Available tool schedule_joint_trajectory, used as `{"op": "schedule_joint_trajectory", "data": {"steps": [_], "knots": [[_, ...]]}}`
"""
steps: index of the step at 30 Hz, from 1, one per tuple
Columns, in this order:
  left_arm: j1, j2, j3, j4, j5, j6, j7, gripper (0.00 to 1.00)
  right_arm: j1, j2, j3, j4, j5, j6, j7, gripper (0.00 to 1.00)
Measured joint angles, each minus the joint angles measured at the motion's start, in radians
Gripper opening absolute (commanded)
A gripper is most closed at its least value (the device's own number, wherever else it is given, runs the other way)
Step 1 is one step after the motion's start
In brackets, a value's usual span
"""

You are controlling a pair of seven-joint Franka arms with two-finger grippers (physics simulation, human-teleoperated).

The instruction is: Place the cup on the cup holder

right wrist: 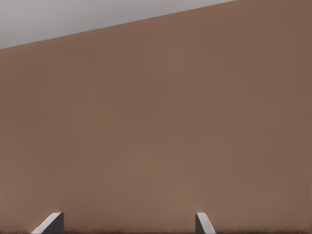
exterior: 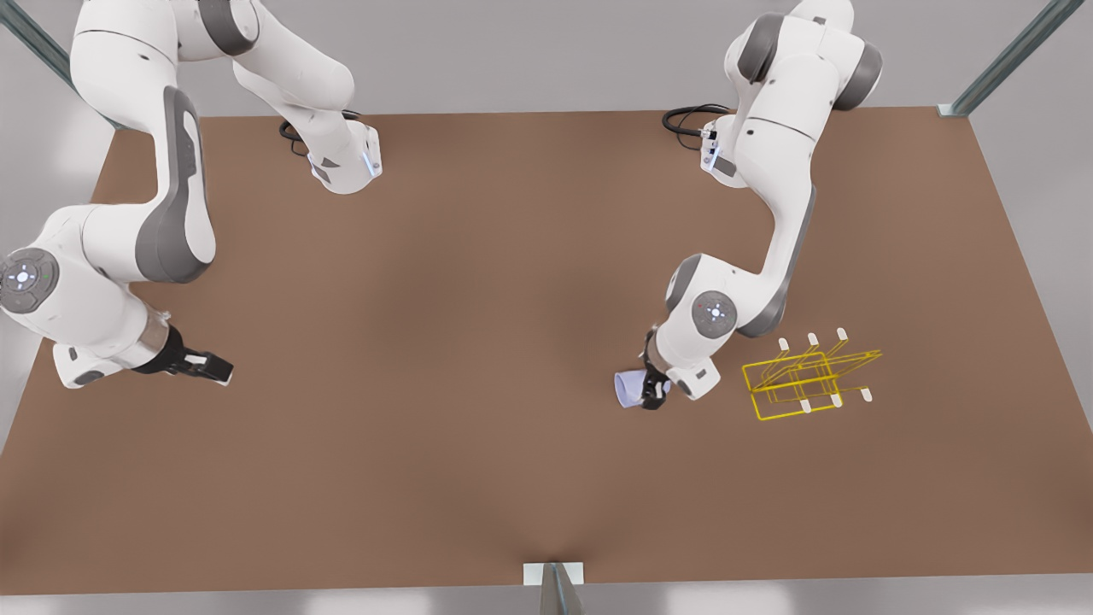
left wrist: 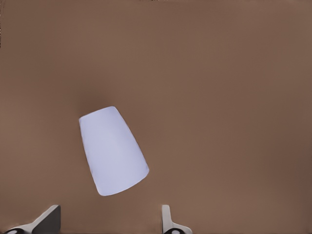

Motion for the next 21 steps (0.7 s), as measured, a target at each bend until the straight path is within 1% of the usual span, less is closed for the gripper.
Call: {"op": "schedule_joint_trajectory", "data": {"steps": [8,21], "knots": [[0.007,0.053,0.000,-0.013,0.008,0.052,-0.257,1.00,0.004,0.015,0.002,0.008,-0.007,-0.071,-0.050,1.00],[0.026,0.116,0.000,-0.004,0.007,0.102,-0.523,1.00,0.003,0.017,0.003,0.008,-0.008,-0.092,-0.096,1.00]]}}
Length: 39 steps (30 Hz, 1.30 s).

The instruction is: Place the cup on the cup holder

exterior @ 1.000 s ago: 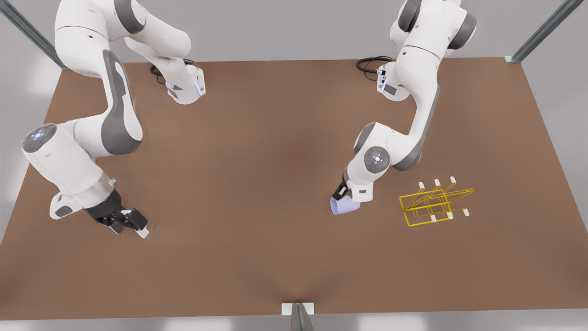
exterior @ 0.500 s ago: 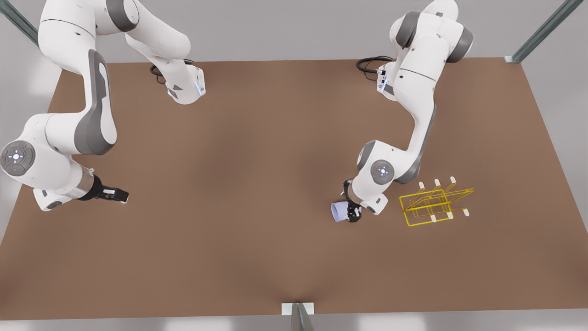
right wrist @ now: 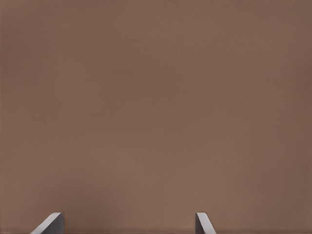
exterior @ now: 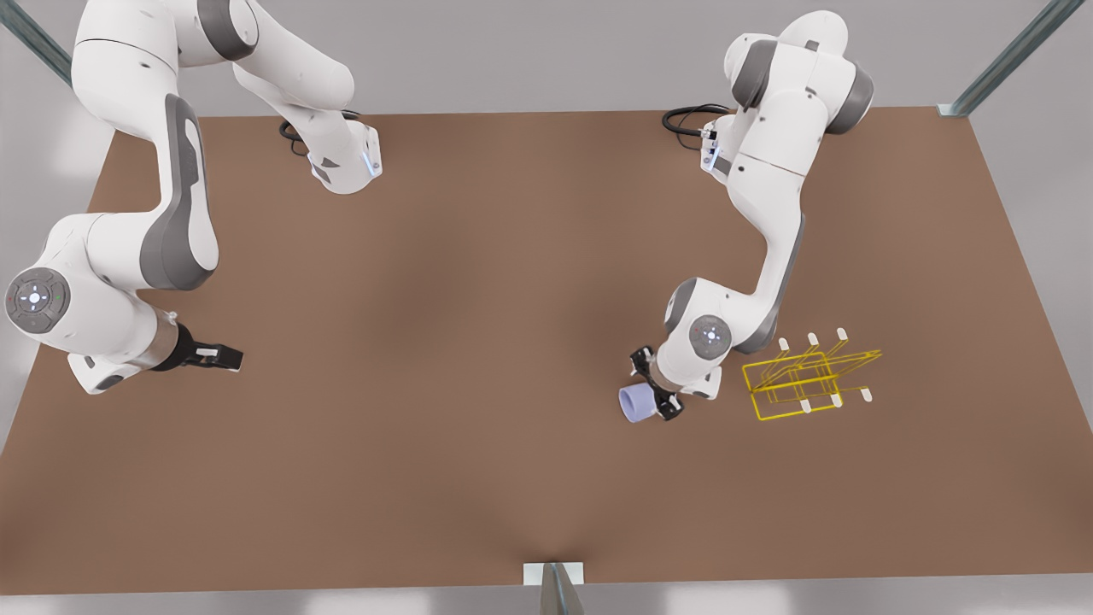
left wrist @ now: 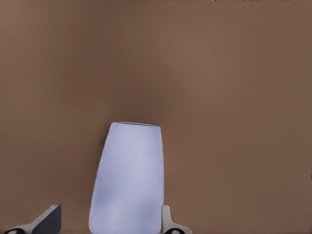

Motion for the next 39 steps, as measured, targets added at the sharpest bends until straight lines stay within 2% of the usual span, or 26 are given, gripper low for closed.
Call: {"op": "schedule_joint_trajectory", "data": {"steps": [34,36,39], "knots": [[0.026,0.118,-0.003,0.002,0.014,0.125,-0.231,1.00,-0.004,0.015,-0.003,0.015,0.000,-0.001,-0.038,1.00],[0.026,0.119,-0.003,0.002,0.011,0.126,-0.235,0.85,-0.004,0.015,-0.003,0.015,0.000,-0.001,-0.039,1.00],[0.025,0.124,-0.003,0.003,0.008,0.130,-0.240,0.85,-0.005,0.016,-0.003,0.014,0.000,-0.001,-0.040,1.00]]}}
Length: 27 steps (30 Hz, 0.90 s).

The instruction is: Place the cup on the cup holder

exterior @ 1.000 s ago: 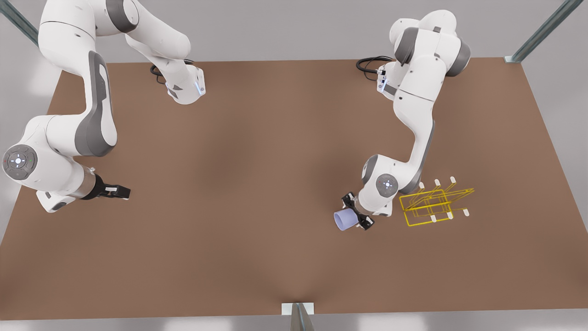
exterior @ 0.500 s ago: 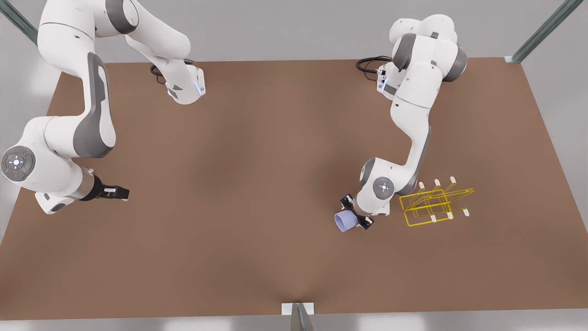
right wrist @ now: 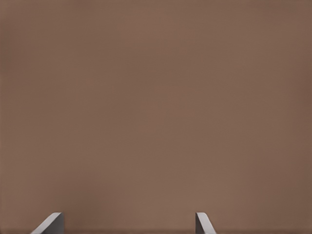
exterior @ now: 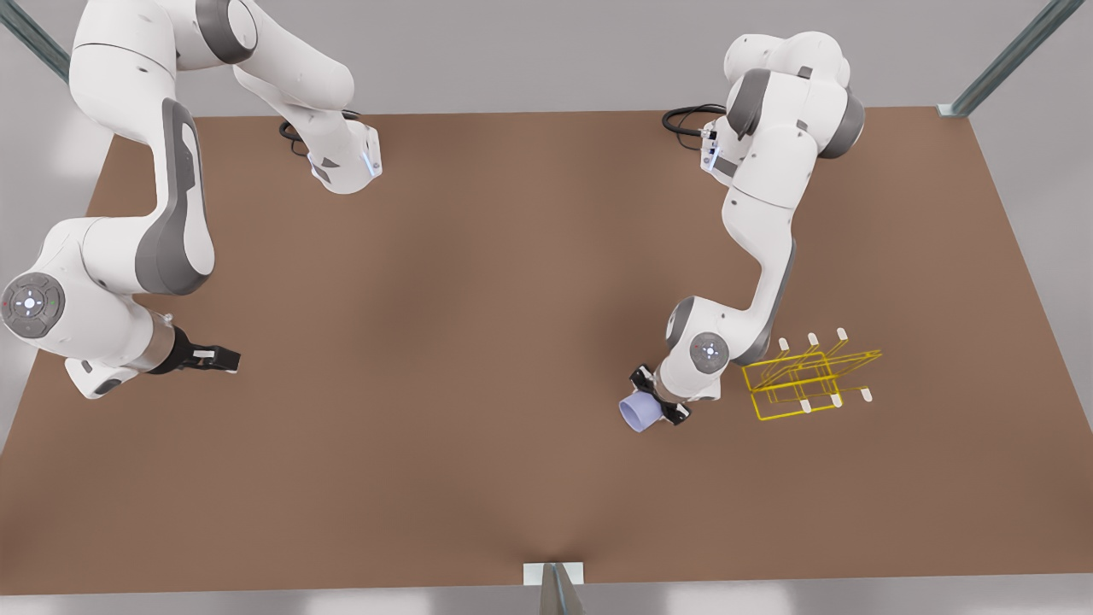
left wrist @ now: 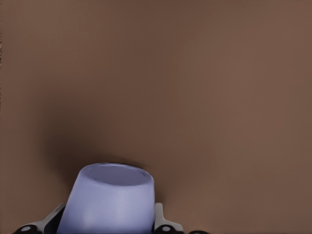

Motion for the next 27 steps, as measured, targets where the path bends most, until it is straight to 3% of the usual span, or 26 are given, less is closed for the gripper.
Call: {"op": "schedule_joint_trajectory", "data": {"steps": [3,9,11,15,17,20,23,25,27], "knots": [[0.000,0.002,0.000,0.000,0.000,0.005,-0.005,0.88,-0.001,0.000,0.000,0.000,0.000,0.000,-0.001,1.00],[-0.004,-0.081,0.000,-0.015,-0.004,-0.005,-0.011,0.82,-0.006,0.001,0.000,0.000,0.000,0.000,-0.001,1.00],[-0.021,-0.203,0.005,-0.001,-0.002,-0.102,-0.013,0.83,-0.006,0.001,0.000,0.000,0.000,0.000,-0.002,1.00],[-0.034,-0.281,0.021,0.182,0.066,-0.414,-0.017,0.83,-0.004,0.000,0.001,0.001,0.000,-0.001,0.000,1.00],[-0.178,-0.309,0.172,0.174,0.134,-0.544,-0.016,0.83,-0.001,-0.001,0.001,0.004,0.000,-0.001,0.001,1.00],[-0.567,-0.311,0.592,0.084,0.210,-0.680,-0.003,0.83,0.001,-0.001,0.002,0.007,0.000,-0.002,0.002,1.00],[-0.884,-0.181,0.982,0.040,0.231,-0.758,0.034,0.83,-0.002,0.000,0.002,0.007,0.000,-0.002,0.003,1.00],[-0.990,-0.100,1.126,0.036,0.237,-0.791,0.066,0.83,-0.004,0.001,0.001,0.007,0.000,-0.002,0.003,1.00],[-1.043,-0.048,1.190,0.033,0.254,-0.818,0.102,0.83,-0.002,0.001,0.001,0.007,0.000,-0.002,0.004,1.00]]}}
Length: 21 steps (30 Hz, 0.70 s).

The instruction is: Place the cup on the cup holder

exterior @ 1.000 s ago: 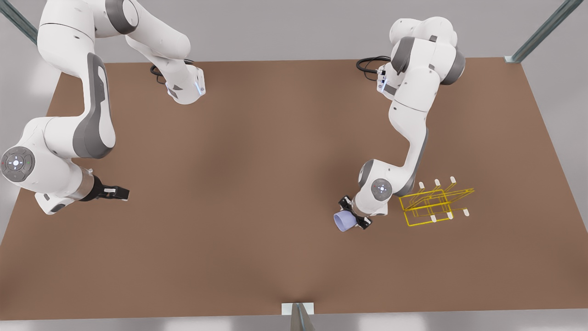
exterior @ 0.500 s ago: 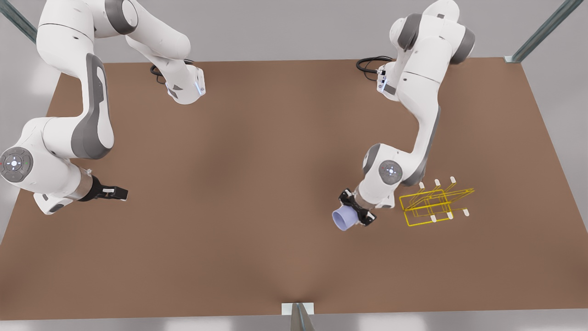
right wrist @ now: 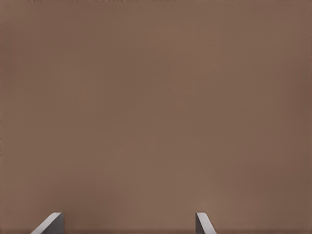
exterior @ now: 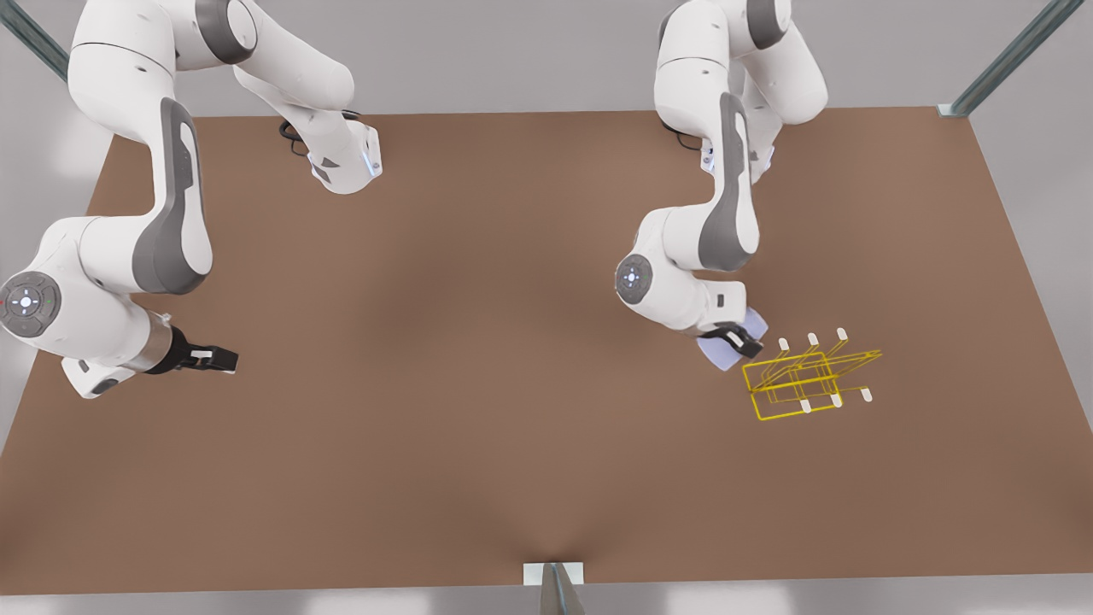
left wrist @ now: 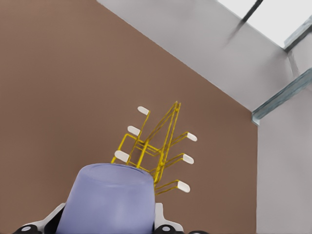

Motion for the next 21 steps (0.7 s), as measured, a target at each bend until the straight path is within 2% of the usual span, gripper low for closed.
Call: {"op": "schedule_joint_trajectory", "data": {"steps": [5,8,15,21], "knots": [[-0.070,0.102,0.026,-0.181,0.178,0.016,0.083,0.83,0.001,0.000,0.000,0.000,0.000,0.001,0.001,1.00],[-0.077,0.174,0.028,-0.211,0.236,0.065,0.123,0.83,-0.001,0.000,0.000,0.000,0.000,0.001,0.001,1.00],[-0.133,0.307,0.113,-0.375,0.262,0.219,0.194,0.83,-0.001,0.001,0.000,0.000,0.001,0.001,0.001,1.00],[-0.141,0.327,0.130,-0.455,0.249,0.346,0.236,0.83,-0.002,0.008,0.000,0.006,0.001,0.001,0.000,1.00]]}}
